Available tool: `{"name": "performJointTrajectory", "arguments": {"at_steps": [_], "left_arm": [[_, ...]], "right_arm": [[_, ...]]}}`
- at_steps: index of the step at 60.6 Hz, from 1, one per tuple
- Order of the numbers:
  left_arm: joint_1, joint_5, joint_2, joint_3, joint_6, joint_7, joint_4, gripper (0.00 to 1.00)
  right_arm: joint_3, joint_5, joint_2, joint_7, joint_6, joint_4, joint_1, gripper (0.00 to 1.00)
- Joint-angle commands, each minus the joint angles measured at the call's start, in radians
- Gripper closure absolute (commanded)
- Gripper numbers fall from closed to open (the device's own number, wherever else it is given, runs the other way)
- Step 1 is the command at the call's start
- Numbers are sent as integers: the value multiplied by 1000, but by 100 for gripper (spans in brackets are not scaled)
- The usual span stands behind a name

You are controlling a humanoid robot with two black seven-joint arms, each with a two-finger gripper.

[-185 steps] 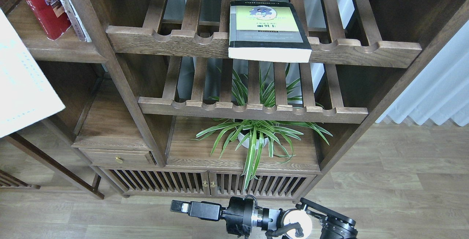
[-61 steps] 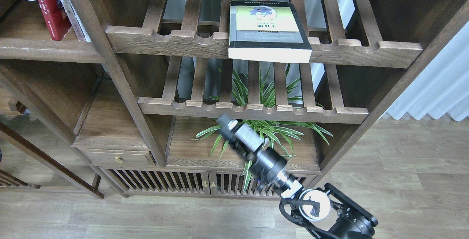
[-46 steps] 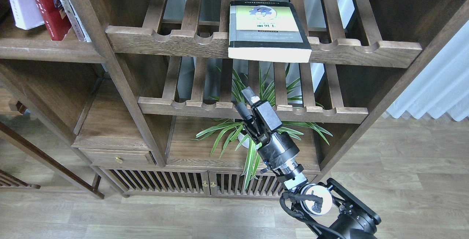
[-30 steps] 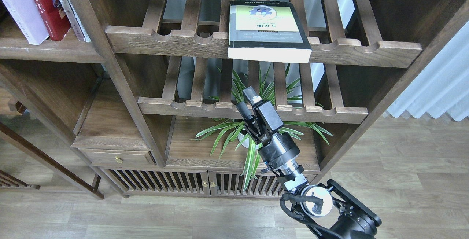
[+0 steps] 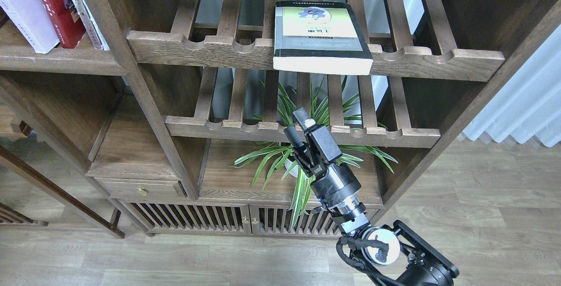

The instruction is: Organize books on shelf

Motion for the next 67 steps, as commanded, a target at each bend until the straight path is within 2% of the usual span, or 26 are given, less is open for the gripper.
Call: {"name": "performJointTrajectory", "arguments": {"at_steps": [1, 19, 38, 46, 67], "left_arm": [[61, -10, -14, 0, 0, -3, -5, 50], [235, -9, -115, 19, 0, 0, -1, 25], [275, -9, -138, 17, 0, -1, 8, 23], [286, -9, -138, 16, 0, -1, 9, 23], [290, -9, -138, 8, 0, -1, 11, 23]], "right_arm": [[51, 0, 0, 1, 0, 31, -6, 0], [100, -35, 0, -6, 0, 158, -70, 0], [88, -184, 0, -7, 0, 226, -119, 2], [88, -193, 0, -7, 0, 233, -119, 5], [80, -193, 0, -7, 0, 233, -90, 5]]}}
